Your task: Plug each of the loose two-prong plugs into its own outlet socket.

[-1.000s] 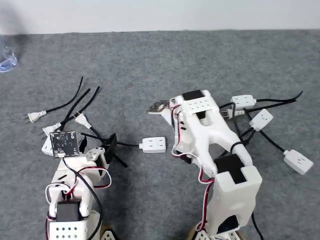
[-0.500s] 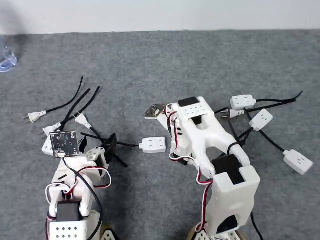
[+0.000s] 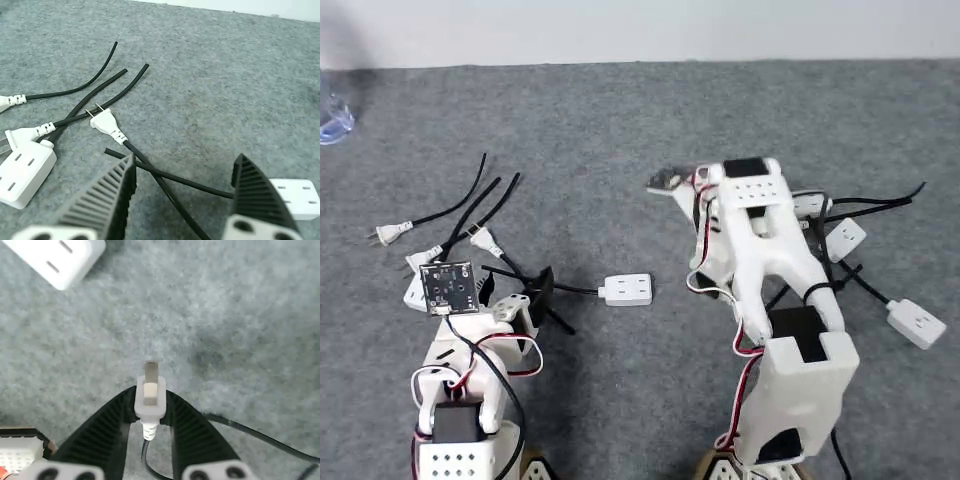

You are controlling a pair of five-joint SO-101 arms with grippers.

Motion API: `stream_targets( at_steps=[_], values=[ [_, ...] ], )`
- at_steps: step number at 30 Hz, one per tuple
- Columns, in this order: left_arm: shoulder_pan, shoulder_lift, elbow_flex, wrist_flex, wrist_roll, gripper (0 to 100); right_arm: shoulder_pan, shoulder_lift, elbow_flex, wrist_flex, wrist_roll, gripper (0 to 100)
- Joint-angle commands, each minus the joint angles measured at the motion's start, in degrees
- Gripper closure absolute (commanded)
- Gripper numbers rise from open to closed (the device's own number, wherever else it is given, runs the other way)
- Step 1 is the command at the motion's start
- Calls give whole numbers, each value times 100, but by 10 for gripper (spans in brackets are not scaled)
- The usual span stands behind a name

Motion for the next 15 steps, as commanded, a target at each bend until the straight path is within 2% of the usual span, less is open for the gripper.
stream_targets(
  at_steps=[1,6,11,15],
  values=[
    [18,-44,-40,-158,-97,706,40,-110,-545,391,35,991],
    [18,-44,-31,-158,-97,706,-92,-57,-308,312,26,991],
    [18,-44,-31,-158,-97,706,-84,-22,193,-330,97,991],
    [18,-44,-31,-158,-97,706,-277,356,624,-347,923,991]
  ],
)
